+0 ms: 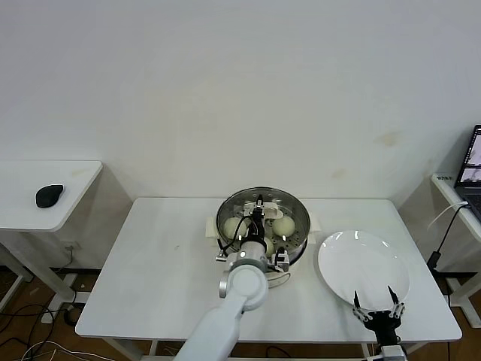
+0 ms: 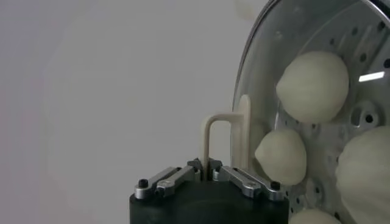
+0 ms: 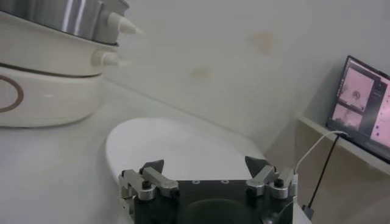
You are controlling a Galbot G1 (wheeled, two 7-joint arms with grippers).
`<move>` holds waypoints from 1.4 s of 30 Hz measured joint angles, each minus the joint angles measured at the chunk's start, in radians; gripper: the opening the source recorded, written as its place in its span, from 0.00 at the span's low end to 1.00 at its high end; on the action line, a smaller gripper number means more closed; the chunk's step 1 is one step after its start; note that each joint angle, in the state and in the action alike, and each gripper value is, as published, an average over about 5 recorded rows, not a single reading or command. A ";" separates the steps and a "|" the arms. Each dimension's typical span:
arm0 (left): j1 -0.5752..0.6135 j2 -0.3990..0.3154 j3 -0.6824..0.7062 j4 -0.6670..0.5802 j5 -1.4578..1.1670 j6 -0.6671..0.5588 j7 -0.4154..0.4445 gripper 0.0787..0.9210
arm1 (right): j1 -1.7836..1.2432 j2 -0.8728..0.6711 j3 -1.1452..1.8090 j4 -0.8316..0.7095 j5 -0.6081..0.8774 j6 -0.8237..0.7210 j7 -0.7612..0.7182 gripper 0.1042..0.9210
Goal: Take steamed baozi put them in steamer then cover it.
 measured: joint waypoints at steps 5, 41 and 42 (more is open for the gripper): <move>0.014 0.000 0.008 -0.023 -0.012 0.000 -0.010 0.37 | -0.005 -0.001 -0.002 0.000 -0.002 0.001 0.000 0.88; 0.795 0.308 -0.470 -0.532 -1.290 -0.476 -0.406 0.88 | -0.132 -0.121 -0.102 0.098 0.165 0.071 -0.008 0.88; 0.820 0.309 -0.483 -0.530 -1.339 -0.499 -0.413 0.88 | -0.139 -0.131 -0.111 0.101 0.179 0.075 -0.008 0.88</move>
